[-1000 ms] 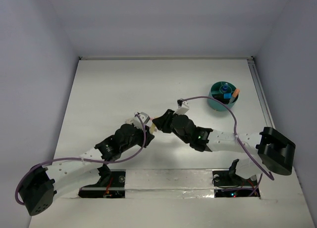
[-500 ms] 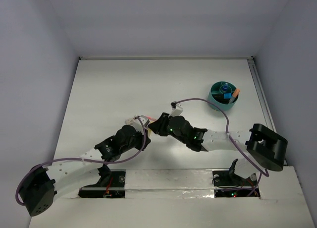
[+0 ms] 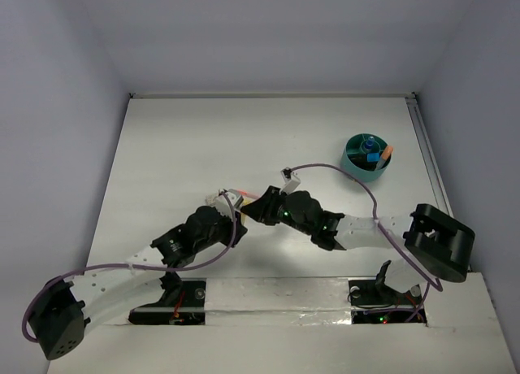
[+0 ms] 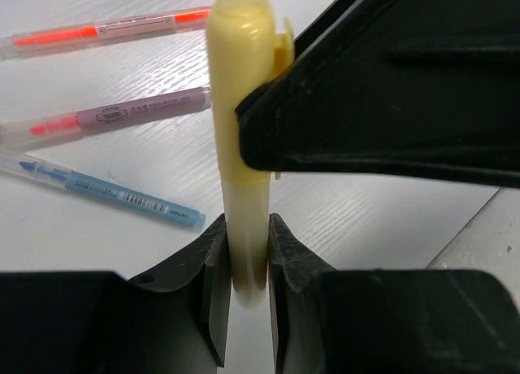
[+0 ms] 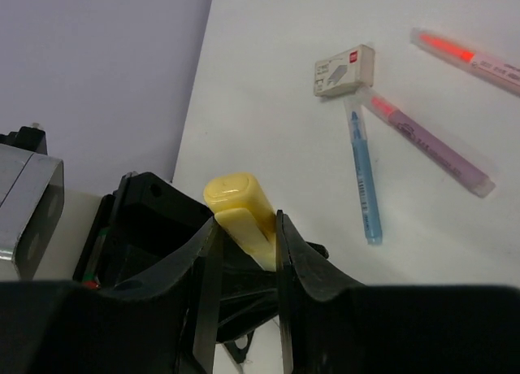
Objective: Sort the stationery into containers
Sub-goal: Close the pen cap on the pen, then place the pen in the storage box.
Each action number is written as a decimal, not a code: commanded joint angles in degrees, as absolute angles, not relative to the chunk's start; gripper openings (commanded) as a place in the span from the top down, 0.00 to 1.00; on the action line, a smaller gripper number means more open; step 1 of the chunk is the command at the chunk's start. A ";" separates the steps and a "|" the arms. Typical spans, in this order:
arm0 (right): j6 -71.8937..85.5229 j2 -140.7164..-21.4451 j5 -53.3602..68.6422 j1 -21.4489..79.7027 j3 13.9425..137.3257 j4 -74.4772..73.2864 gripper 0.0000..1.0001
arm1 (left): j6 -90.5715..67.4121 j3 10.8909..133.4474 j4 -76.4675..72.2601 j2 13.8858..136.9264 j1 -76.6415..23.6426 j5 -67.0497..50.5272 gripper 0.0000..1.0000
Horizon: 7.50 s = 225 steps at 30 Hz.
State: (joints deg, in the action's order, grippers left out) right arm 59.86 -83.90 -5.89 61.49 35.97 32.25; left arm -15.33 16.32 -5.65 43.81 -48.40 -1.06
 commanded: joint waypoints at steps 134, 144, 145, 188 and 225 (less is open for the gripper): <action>35.69 -69.35 21.71 59.15 39.73 13.36 1.00 | -23.64 32.60 -32.96 33.93 -42.63 -21.09 1.00; 46.21 -69.34 18.98 57.31 33.67 19.93 1.00 | -26.27 30.16 -36.47 35.60 -42.63 -21.71 1.00; 47.01 -69.61 18.29 57.30 33.58 20.47 1.00 | -26.28 30.06 -36.30 35.42 -42.63 -21.53 1.00; 37.19 -49.31 -16.30 17.23 41.39 9.06 1.00 | -26.90 32.08 -14.25 20.66 -42.63 -15.38 0.01; 11.77 -74.53 -42.98 3.52 51.24 18.46 1.00 | -19.69 37.18 8.09 8.08 -42.63 -6.15 0.01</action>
State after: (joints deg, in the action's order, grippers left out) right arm 12.01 -73.52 -43.00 4.36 48.45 13.65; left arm -20.36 35.53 9.89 8.67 -42.65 -5.78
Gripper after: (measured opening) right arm 0.294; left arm 0.989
